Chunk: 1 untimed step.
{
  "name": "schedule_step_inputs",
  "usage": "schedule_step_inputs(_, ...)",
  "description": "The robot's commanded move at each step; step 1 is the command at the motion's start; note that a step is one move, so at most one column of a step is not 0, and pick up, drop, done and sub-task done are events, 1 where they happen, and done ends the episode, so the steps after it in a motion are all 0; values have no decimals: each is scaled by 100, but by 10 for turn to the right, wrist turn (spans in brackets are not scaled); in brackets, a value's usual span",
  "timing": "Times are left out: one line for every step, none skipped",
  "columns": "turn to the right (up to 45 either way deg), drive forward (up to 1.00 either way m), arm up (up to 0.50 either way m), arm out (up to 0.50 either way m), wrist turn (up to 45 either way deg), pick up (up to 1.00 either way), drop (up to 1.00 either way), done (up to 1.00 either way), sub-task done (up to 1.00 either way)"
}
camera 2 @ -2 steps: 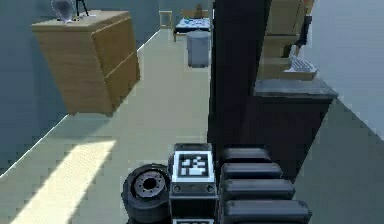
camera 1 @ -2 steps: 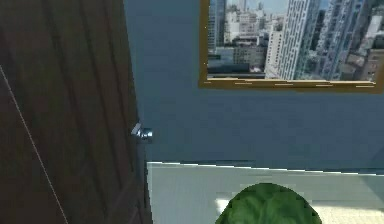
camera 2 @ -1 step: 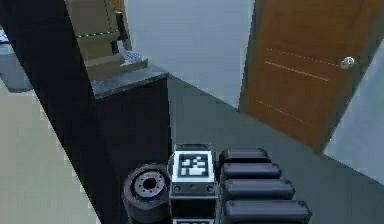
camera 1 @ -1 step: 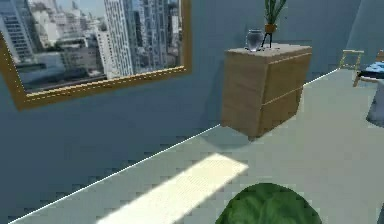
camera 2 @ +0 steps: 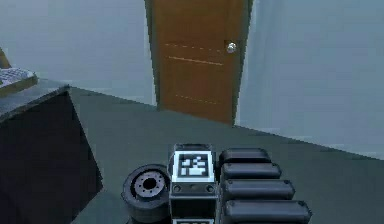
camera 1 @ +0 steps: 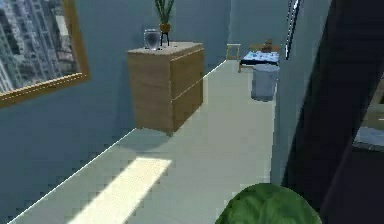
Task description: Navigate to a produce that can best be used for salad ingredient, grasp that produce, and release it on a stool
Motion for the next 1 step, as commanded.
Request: schedule_step_inputs(0, 30, 0, 0, 0, 0, 0, 0, 0)
